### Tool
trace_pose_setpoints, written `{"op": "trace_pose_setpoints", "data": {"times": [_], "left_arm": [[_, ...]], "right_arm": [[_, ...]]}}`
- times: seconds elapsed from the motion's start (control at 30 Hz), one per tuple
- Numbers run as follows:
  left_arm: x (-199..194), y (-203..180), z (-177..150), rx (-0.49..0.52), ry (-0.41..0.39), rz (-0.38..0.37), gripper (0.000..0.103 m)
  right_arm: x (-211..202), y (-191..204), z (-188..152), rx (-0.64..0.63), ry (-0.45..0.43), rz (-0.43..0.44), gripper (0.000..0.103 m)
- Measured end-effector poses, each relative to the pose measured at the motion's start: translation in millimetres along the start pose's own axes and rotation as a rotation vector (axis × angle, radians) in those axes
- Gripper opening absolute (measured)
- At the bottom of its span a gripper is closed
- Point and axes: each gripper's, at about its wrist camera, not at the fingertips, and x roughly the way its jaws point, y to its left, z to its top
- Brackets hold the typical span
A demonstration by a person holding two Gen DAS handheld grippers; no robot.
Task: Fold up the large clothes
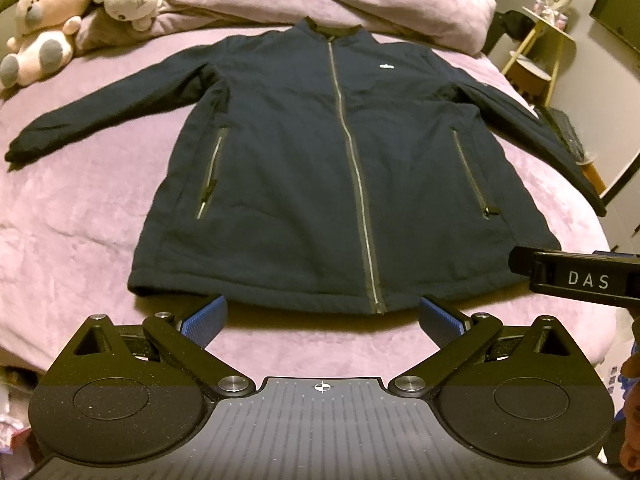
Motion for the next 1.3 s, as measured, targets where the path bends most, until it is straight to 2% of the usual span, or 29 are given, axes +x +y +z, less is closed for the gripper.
{"op": "trace_pose_setpoints", "data": {"times": [0.67, 0.77, 0.9, 1.03, 1.17, 1.3], "left_arm": [[8.0, -0.3, 1.8, -0.010, 0.006, -0.018, 0.103], [8.5, 3.5, 0.1, -0.028, -0.022, -0.044, 0.103], [11.9, 11.2, 1.3, -0.083, -0.032, -0.119, 0.103], [17.8, 13.6, 5.6, -0.101, -0.025, -0.122, 0.103], [28.6, 19.9, 12.7, -0.130, -0.023, -0.079, 0.103], [45.9, 30.6, 22.0, -0.146, -0.043, -0.016, 0.103]], "right_arm": [[10.8, -9.8, 2.9, 0.030, 0.021, 0.024, 0.099], [15.7, -13.2, 1.8, 0.039, 0.028, 0.020, 0.099], [21.8, -16.0, 0.6, 0.043, 0.040, 0.032, 0.099], [29.2, -21.9, 0.1, 0.048, 0.037, 0.080, 0.099], [35.8, -39.4, 3.2, 0.076, -0.052, 0.181, 0.099], [47.9, -88.6, 12.8, 0.188, -0.269, 0.252, 0.099]]}}
